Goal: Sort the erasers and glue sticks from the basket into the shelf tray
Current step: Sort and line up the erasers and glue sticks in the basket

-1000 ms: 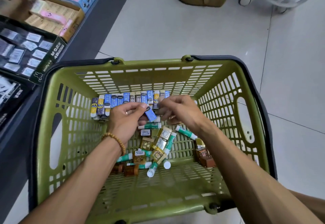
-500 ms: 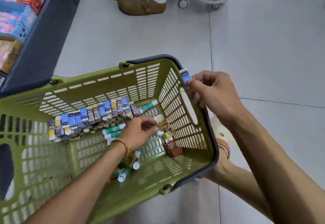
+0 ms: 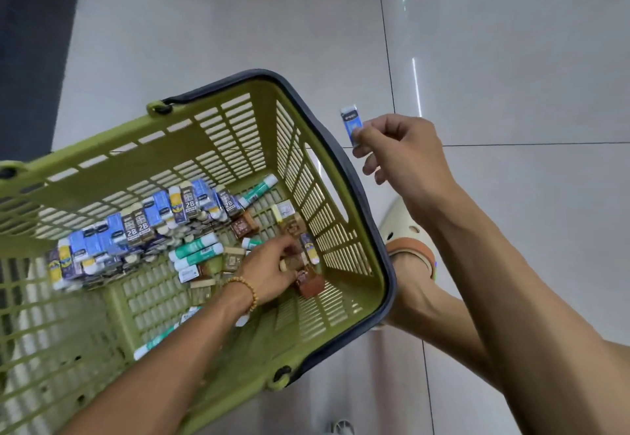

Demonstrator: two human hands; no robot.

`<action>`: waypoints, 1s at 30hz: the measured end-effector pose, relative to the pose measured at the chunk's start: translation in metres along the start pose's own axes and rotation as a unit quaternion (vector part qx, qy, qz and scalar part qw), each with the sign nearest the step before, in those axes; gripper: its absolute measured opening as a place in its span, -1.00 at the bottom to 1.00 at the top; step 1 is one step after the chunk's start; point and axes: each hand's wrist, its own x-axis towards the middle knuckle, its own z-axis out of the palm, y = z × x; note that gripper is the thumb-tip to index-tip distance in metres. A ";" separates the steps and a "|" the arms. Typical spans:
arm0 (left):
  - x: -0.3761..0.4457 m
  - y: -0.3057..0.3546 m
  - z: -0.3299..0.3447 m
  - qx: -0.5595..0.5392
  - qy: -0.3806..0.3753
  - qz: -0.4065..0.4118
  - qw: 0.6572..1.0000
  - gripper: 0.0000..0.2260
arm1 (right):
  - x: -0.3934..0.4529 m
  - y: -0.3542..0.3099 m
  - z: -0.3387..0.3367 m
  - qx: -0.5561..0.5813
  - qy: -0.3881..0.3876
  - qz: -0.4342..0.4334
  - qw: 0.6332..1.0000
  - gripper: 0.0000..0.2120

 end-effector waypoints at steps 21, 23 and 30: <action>-0.003 -0.015 -0.014 0.182 0.033 0.066 0.981 -0.71 | 0.012 0.023 0.001 0.007 0.004 0.029 1.000 -0.90; 0.004 -0.008 -0.009 0.182 0.013 0.119 0.976 -0.61 | 0.010 0.024 0.002 0.011 -0.001 0.033 0.999 -0.89; 0.027 0.008 -0.014 0.320 -0.090 0.163 0.929 -0.24 | 0.005 0.022 0.003 0.012 -0.010 0.037 0.999 -0.89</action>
